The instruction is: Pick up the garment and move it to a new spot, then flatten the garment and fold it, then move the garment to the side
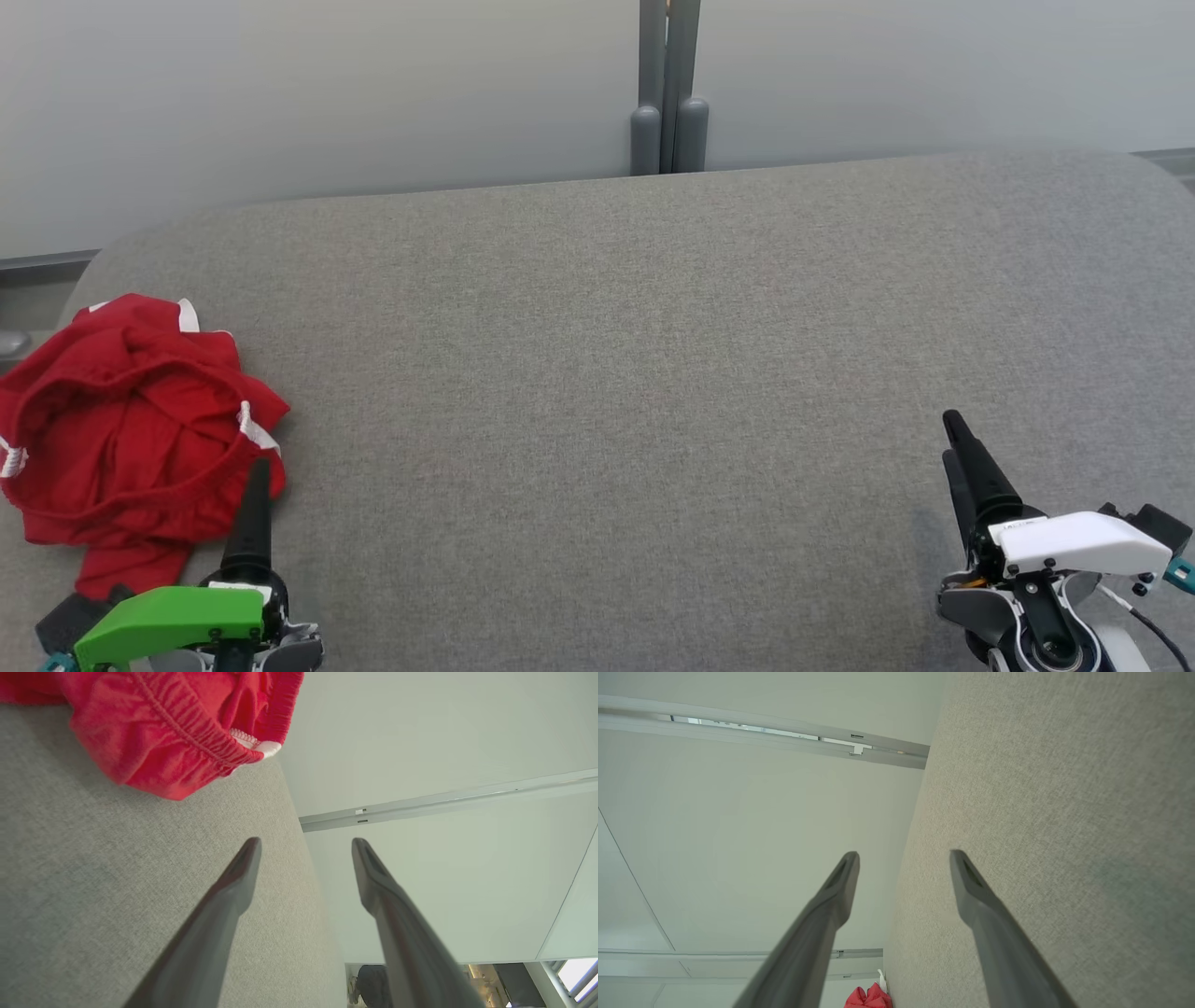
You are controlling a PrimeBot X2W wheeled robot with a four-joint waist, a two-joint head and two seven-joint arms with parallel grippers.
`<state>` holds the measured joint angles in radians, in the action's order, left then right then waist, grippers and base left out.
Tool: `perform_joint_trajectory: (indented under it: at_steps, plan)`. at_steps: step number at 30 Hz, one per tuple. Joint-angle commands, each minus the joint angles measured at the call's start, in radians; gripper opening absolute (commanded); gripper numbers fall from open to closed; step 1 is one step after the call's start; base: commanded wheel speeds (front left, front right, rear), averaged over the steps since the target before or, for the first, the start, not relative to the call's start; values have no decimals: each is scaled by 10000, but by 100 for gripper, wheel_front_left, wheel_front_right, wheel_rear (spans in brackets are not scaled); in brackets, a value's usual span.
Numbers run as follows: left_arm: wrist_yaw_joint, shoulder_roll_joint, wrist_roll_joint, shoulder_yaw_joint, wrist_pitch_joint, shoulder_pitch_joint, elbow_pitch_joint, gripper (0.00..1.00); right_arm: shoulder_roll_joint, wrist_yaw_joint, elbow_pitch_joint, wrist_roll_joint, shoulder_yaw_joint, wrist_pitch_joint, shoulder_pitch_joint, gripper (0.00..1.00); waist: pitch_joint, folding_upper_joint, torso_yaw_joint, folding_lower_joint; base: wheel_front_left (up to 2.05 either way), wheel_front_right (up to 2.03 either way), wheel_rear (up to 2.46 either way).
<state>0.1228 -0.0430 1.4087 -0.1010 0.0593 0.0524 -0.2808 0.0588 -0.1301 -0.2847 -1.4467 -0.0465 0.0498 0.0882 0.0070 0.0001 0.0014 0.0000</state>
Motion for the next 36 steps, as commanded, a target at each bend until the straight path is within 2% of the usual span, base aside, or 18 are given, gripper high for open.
perform_joint_trajectory:
  at_steps: [1,13,36]
  plan:
    - [-47,-88,-738,62,-138,124,165,100,119,-3,233,603,70,-151,172,100,3,-1,2,0,0,0,0]
    - [-445,-198,-3448,537,-661,39,11,100,173,-4,290,3114,395,-657,125,100,7,-1,19,0,0,0,0]
    - [-892,-360,-6656,1073,-1464,-22,-342,100,283,-5,213,6258,836,-1438,43,100,20,-1,54,0,0,0,0]
